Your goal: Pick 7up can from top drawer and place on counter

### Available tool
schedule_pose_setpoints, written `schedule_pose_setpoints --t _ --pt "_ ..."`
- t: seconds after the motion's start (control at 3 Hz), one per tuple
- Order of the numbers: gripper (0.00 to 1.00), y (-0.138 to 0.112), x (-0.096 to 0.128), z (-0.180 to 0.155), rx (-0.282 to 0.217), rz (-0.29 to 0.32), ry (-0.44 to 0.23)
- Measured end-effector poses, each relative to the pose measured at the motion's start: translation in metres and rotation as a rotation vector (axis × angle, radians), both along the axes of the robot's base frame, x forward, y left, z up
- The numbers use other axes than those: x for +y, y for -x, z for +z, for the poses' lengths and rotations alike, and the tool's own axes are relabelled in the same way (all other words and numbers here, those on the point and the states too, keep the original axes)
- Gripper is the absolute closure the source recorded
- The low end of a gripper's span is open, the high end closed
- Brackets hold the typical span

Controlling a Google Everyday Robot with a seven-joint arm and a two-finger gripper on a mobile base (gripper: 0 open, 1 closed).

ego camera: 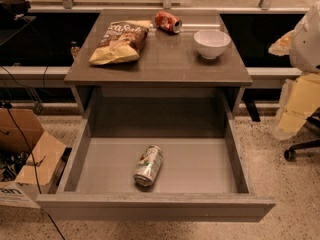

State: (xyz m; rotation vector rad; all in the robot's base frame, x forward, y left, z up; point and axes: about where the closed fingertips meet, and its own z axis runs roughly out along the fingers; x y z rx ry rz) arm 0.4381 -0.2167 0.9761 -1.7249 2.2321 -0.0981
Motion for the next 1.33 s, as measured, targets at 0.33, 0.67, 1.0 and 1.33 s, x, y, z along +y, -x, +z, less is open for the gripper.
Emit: schedule_pose_setpoints --t 0.33,0.67,1.0,1.33 --pt "0.00 0.000 0.000 0.000 0.000 0.000 0.000" --pt "0.00 -0.005 0.020 -0.009 0.007 0.021 -0.073" --pt "0.00 -0.016 0.060 -0.027 0.015 0.080 -0.180" --pt "0.00 -0.037 0.121 -0.055 0.028 0.213 -0.291"
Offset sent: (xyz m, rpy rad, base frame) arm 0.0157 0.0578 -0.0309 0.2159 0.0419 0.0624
